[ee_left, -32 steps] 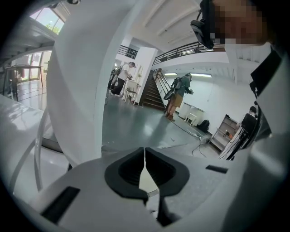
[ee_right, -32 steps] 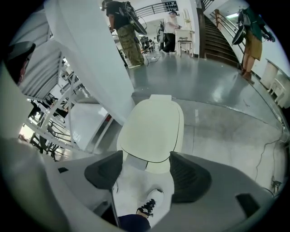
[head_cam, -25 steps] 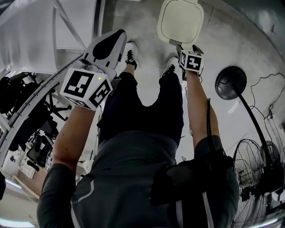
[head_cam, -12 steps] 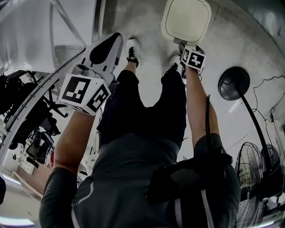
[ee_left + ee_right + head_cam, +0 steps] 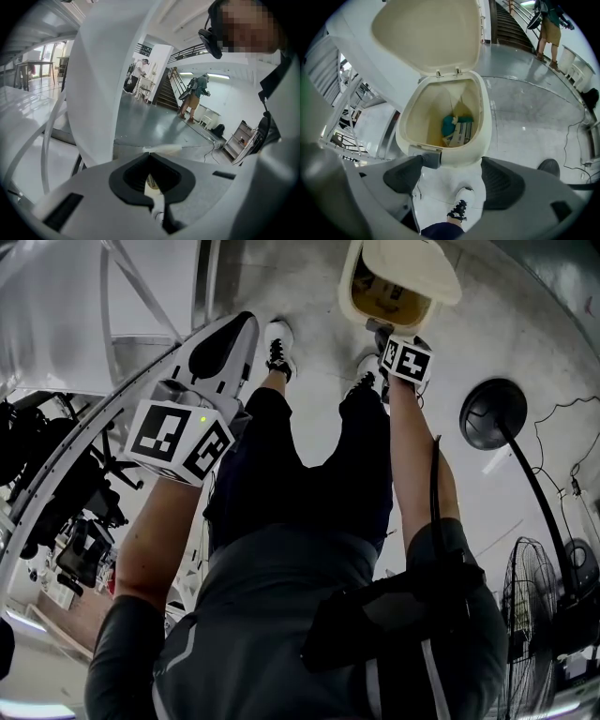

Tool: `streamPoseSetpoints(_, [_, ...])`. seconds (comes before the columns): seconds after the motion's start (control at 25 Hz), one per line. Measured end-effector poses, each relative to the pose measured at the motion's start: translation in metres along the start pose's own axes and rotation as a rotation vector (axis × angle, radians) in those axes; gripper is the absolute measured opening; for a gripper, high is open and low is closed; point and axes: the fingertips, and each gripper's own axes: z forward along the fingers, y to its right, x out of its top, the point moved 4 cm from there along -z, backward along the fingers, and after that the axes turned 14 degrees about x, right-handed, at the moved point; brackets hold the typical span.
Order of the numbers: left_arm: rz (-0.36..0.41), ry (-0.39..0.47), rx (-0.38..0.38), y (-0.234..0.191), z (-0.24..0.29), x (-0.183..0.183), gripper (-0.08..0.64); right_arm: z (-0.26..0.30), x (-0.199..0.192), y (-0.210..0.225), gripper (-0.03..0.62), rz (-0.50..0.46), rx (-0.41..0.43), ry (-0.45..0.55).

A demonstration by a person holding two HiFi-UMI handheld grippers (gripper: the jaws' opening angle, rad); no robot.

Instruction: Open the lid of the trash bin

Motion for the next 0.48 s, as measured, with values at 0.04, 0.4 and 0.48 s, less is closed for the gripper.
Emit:
streamPoseSetpoints(0.04, [0.0,0.001,-0.001,0.001,0.0,0.0,0.011,0.0,0.0,0.0,0.383,0.001,0.0,0.0])
streamPoseSetpoints(0.4, [0.014,0.042,-0.022,0.007,-0.02,0.034,0.011,-0.024,0.014,-0.005,0.383,-0.017,-0.034,-0.027])
streamPoseSetpoints(0.48, [0.008,0.05,-0.034,0.01,-0.028,0.045,0.011,-0.039,0.019,-0.013,0.383,-0.024,-0.019,-0.018])
